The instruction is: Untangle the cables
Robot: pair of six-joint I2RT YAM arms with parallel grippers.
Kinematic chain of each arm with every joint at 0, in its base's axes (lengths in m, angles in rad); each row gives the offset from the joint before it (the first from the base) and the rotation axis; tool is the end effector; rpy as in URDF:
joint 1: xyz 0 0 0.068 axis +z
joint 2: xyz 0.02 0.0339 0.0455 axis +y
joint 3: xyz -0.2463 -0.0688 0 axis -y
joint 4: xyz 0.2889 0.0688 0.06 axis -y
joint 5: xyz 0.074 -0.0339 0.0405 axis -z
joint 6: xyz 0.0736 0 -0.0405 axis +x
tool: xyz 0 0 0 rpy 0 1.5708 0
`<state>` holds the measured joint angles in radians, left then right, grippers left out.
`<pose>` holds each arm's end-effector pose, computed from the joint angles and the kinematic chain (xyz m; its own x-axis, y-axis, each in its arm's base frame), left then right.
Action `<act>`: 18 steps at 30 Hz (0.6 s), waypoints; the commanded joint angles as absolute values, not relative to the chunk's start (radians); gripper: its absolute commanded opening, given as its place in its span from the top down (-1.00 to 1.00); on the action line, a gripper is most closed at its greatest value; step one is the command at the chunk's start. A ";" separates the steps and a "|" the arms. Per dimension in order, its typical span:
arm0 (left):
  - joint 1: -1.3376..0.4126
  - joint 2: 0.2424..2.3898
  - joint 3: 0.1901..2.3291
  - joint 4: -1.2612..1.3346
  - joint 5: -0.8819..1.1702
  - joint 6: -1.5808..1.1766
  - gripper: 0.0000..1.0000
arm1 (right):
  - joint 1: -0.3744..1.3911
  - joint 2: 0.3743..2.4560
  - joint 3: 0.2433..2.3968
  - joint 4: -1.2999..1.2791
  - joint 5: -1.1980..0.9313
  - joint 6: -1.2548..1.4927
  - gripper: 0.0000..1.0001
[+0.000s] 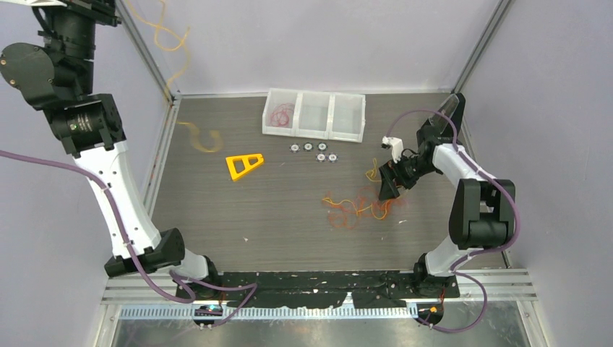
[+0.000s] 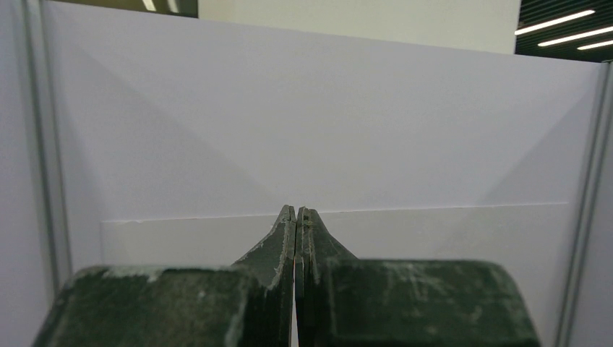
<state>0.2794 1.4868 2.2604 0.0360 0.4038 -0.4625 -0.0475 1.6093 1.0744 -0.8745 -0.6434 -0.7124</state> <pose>0.2596 0.0444 0.7063 0.6197 -0.2490 -0.7443 0.3167 0.9470 -0.0532 0.3317 0.0284 0.1328 -0.7080 -0.4899 -0.5087 -0.6886 0.6389 0.3431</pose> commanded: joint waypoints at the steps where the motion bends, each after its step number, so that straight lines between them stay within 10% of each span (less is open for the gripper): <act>1: 0.192 1.516 2.229 0.165 0.512 -0.548 1.00 | -0.046 1.495 1.120 -1.005 -0.710 -0.763 -0.91; 18: -0.233 1.971 2.386 0.442 0.425 -0.357 1.00 | -0.048 1.352 1.157 -0.859 -0.724 -0.453 -0.90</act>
